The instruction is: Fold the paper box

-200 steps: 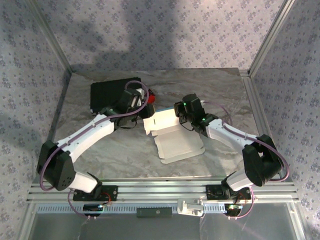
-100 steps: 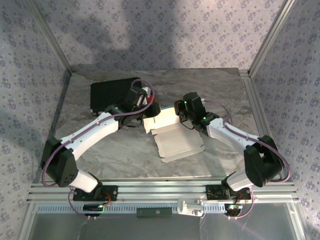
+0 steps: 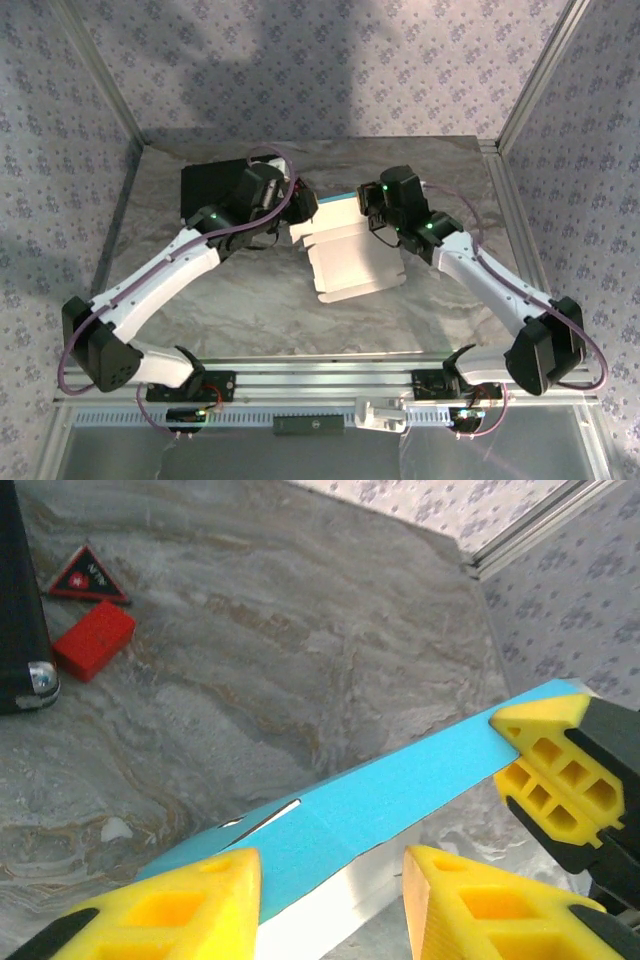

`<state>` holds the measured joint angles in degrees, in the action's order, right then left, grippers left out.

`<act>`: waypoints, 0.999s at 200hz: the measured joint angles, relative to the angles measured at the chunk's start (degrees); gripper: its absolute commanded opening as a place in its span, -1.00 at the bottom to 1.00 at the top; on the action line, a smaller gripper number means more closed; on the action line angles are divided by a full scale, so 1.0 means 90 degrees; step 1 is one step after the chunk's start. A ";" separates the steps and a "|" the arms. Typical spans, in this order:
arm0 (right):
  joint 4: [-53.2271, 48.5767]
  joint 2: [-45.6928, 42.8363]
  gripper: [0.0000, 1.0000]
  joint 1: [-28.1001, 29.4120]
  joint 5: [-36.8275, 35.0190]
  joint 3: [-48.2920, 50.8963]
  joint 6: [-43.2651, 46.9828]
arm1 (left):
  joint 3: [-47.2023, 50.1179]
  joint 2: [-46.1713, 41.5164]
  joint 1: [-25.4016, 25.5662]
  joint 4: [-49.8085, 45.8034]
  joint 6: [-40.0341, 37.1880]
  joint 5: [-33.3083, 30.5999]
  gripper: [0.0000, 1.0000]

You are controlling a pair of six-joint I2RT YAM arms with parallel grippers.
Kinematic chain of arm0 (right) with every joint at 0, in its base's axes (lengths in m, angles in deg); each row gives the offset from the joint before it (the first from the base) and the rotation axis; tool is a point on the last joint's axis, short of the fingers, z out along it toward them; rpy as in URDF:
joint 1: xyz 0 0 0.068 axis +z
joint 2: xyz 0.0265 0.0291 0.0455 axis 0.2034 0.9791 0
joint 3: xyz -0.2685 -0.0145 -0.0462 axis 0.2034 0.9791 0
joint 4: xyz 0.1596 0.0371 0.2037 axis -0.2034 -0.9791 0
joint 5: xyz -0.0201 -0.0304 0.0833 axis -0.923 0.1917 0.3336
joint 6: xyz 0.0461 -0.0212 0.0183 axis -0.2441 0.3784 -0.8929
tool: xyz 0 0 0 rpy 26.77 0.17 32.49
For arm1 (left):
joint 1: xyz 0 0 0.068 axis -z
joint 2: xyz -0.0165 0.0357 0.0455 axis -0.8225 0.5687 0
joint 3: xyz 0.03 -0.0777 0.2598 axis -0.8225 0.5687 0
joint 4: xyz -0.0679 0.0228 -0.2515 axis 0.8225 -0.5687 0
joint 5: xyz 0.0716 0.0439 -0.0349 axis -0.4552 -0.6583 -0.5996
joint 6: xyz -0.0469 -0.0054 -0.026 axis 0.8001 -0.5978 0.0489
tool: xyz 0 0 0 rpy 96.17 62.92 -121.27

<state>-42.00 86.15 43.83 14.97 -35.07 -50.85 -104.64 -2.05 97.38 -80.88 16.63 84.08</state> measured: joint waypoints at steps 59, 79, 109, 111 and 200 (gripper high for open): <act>-0.0476 -0.0170 -1.00 0.0049 -0.0117 -0.0386 0.0000 | -0.0359 -0.0090 0.0197 -0.0204 0.0024 0.0000 -0.18; -0.0551 -0.0180 -1.00 0.0085 -0.0155 -0.0386 0.0000 | -0.0359 -0.0090 0.0260 -0.0299 0.0041 0.0000 -0.19; -0.0624 -0.0197 -1.00 0.0134 -0.0165 -0.0386 0.0000 | -0.0367 -0.0083 0.0396 -0.0345 0.0044 -0.0027 -0.19; -0.0624 -0.0199 -1.00 0.0134 -0.0165 -0.0386 0.0000 | -0.0369 -0.0083 0.0408 -0.0350 0.0044 -0.0029 -0.20; -0.0729 -0.0340 -1.00 0.0138 -0.0165 -0.0386 -0.0002 | -0.0226 -0.0182 0.0865 -0.0267 0.0253 -0.0338 0.00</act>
<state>-48.56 83.09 45.08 13.48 -38.55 -50.88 -106.68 -3.69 105.16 -83.29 18.90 81.04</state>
